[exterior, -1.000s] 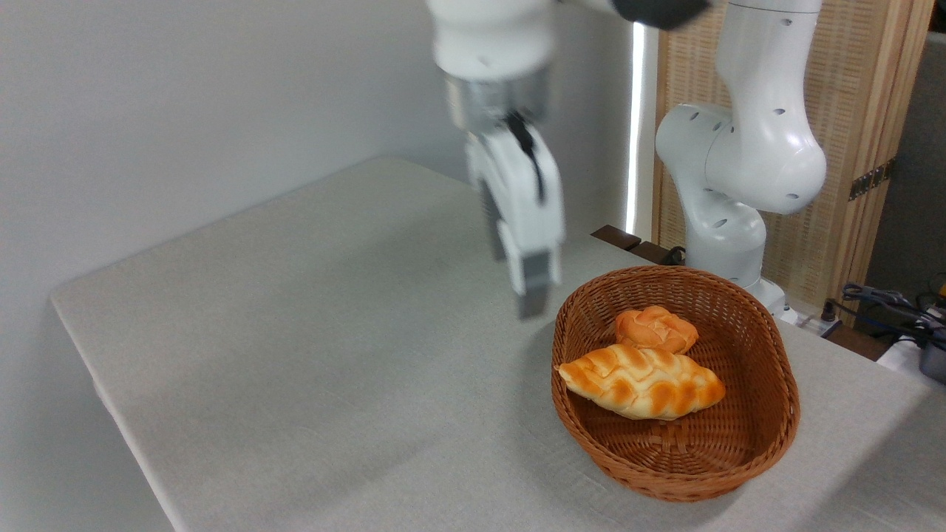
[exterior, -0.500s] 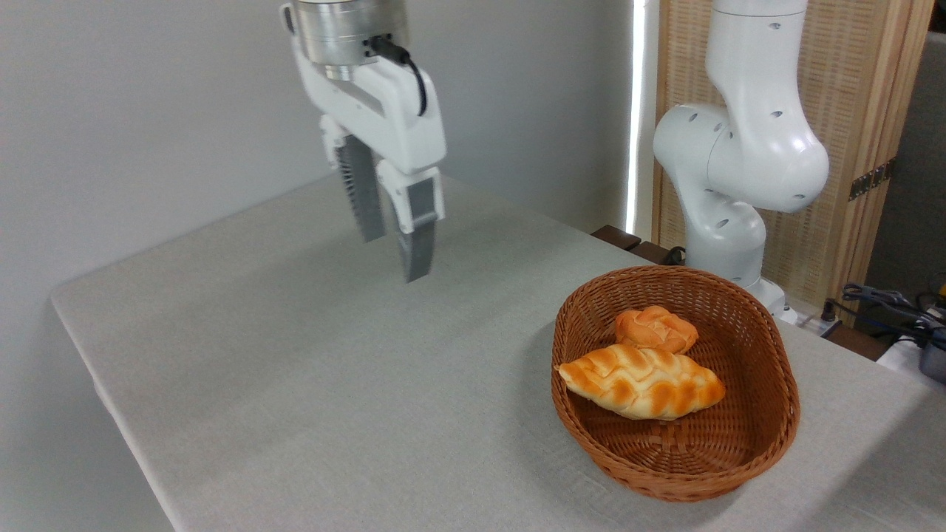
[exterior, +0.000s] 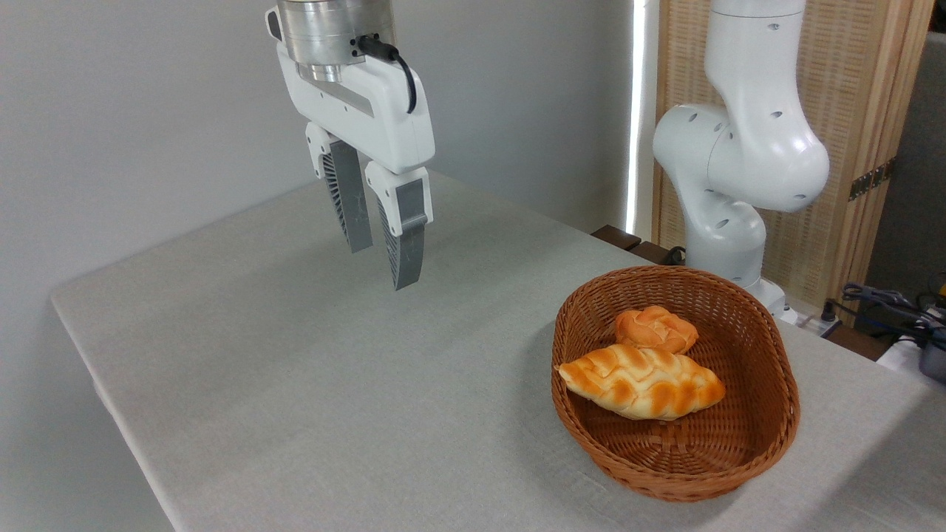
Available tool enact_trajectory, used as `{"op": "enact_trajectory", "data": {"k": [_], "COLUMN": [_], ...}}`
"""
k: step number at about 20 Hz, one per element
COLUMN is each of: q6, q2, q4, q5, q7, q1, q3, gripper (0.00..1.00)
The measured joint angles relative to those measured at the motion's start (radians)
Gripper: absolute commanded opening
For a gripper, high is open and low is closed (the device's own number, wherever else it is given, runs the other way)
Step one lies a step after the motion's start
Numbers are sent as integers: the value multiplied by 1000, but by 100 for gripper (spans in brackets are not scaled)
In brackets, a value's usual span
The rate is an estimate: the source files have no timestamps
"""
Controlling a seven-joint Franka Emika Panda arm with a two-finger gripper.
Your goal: Put bread into the basket
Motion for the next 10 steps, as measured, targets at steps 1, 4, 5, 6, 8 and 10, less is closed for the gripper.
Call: {"op": "enact_trajectory", "data": {"k": [1, 4, 5, 6, 8, 10], "q6": [0, 0, 0, 0, 0, 0], "q2": [1, 1, 1, 1, 1, 1], "q4": [-1, -1, -1, -1, -1, -1], "q5": [2, 4, 4, 4, 4, 4], "q7": [-1, -8, -9, -9, -9, -10], "q1": [0, 0, 0, 0, 0, 0], "q3": [-6, -14, -15, -15, -17, -22], "gripper": [100, 100, 100, 100, 100, 100]}}
